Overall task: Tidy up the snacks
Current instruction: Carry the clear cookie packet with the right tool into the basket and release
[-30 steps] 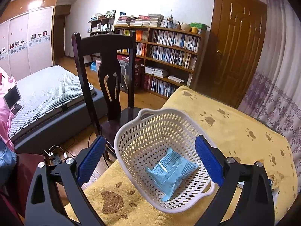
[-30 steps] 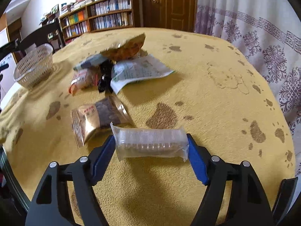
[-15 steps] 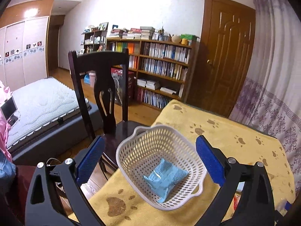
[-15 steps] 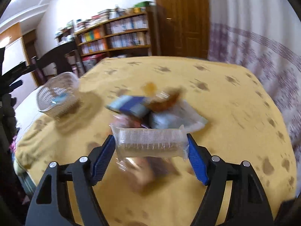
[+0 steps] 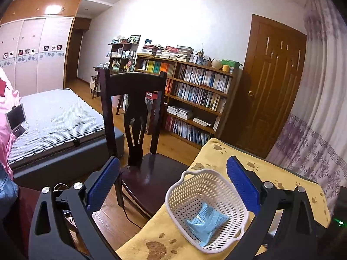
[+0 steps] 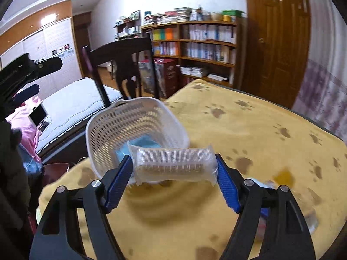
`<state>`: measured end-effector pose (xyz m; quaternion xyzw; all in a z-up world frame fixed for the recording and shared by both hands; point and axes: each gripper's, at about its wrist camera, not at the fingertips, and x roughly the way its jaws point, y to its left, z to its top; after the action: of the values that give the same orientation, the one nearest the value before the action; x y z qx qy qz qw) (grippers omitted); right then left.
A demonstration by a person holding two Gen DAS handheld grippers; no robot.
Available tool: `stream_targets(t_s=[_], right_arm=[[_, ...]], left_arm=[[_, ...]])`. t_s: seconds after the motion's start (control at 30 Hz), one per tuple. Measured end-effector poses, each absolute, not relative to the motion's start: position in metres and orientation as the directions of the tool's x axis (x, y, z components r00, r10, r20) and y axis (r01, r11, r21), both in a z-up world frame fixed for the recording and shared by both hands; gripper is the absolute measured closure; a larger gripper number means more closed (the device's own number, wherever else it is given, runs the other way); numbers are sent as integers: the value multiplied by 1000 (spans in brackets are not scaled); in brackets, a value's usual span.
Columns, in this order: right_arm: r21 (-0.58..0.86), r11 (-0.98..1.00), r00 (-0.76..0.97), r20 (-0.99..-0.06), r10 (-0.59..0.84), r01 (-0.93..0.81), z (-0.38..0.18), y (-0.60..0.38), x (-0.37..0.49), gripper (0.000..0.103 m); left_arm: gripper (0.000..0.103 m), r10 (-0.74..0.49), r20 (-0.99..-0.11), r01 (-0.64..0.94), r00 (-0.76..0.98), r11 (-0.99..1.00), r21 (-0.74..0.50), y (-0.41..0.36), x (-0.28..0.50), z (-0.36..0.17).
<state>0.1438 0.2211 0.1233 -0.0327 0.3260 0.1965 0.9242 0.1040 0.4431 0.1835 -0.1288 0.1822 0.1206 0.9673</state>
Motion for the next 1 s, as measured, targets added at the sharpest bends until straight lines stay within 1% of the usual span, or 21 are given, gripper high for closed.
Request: stream_targets(t_s=[0.2,0.23,0.27,0.3,0.47,0.67,0.8,1.0], right_arm=[[98,881,645,-644,411,-463,116,261,169,27],[120,868,627,-644,438,-483,116,265,172,24],[135,862,619,-642,452,-489,116,266,173,17],[154,858,617,-634,467,-490,118,266,173,16],[186,865,611,-639,467,-467,112,256,180,16],[232,881,614,-644,456,-412,102,235,176,16],[237,887,618,-645,449,-397,99,229,170,16],[237,899,643,-634,430,-368,101,215,161,15]], left_arm=[[3,184,-402,-295,897,927,-232,455,109,180],[3,182,-405,-294,896,926,-235,456,110,180],[3,180,-407,-293,896,926,-237,456,111,179],[3,180,-408,-294,895,926,-236,456,111,178],[3,179,-416,-295,892,927,-233,453,111,177],[3,163,-438,-301,884,916,-266,456,115,175],[3,150,-431,-279,890,926,-253,450,115,176],[3,171,-433,-292,885,928,-232,444,114,174]])
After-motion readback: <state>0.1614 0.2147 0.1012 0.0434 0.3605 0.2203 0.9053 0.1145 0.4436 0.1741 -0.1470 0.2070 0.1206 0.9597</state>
